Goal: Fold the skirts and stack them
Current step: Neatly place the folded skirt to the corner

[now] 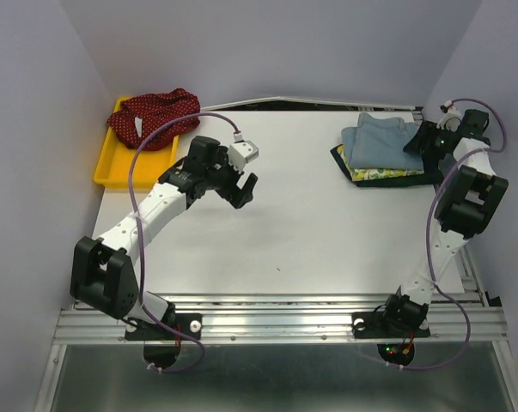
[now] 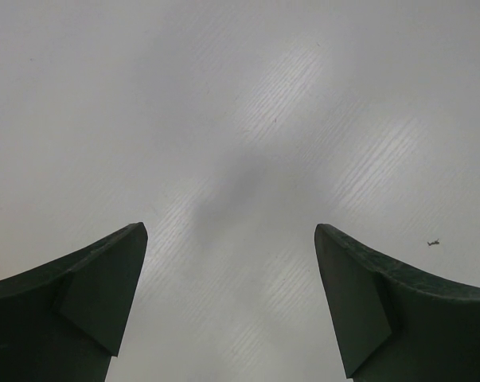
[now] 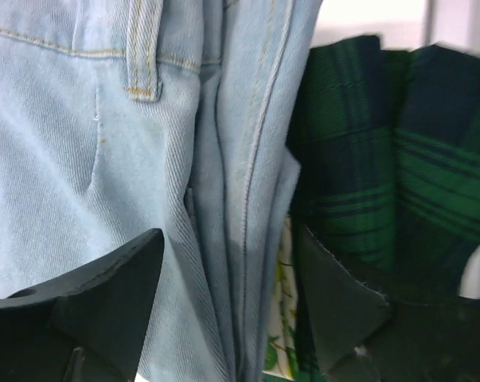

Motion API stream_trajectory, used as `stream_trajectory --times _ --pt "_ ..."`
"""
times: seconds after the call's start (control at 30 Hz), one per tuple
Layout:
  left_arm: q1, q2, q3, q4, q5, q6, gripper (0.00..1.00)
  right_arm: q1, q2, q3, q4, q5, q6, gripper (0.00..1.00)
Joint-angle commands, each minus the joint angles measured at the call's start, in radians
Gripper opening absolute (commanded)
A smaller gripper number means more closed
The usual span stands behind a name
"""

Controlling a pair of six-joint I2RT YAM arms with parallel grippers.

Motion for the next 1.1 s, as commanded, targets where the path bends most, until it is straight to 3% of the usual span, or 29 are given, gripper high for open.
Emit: stream_trajectory --times 0.0,0.3,0.4,0.6,0.83,1.07 --pt "0.003 -0.089 0.01 0.039 -0.043 0.004 0.99 -0.007 -0.113 0.079 -0.041 0.08 -0.06 0.76" --pt "0.095 -0.2 0.038 0.2 -0.117 -0.119 0.99 0.039 -0.271 0.043 -0.153 0.068 -0.124 1.0" --pt "0.126 -0.194 0.071 0.2 -0.145 -0.177 0.99 0.08 -0.351 0.006 -0.184 0.068 -0.134 1.0" --pt "0.157 -0.082 0.214 0.032 -0.153 -0.155 0.99 0.289 -0.516 -0.118 -0.198 0.1 -0.077 1.0" --pt "0.189 -0.166 -0.048 0.133 -0.12 -0.127 0.99 0.559 -0.679 -0.509 0.003 0.12 0.084 1.0" --pt "0.189 -0.269 -0.241 0.131 -0.159 -0.035 0.99 0.717 -0.785 -0.827 0.107 0.142 0.067 1.0"
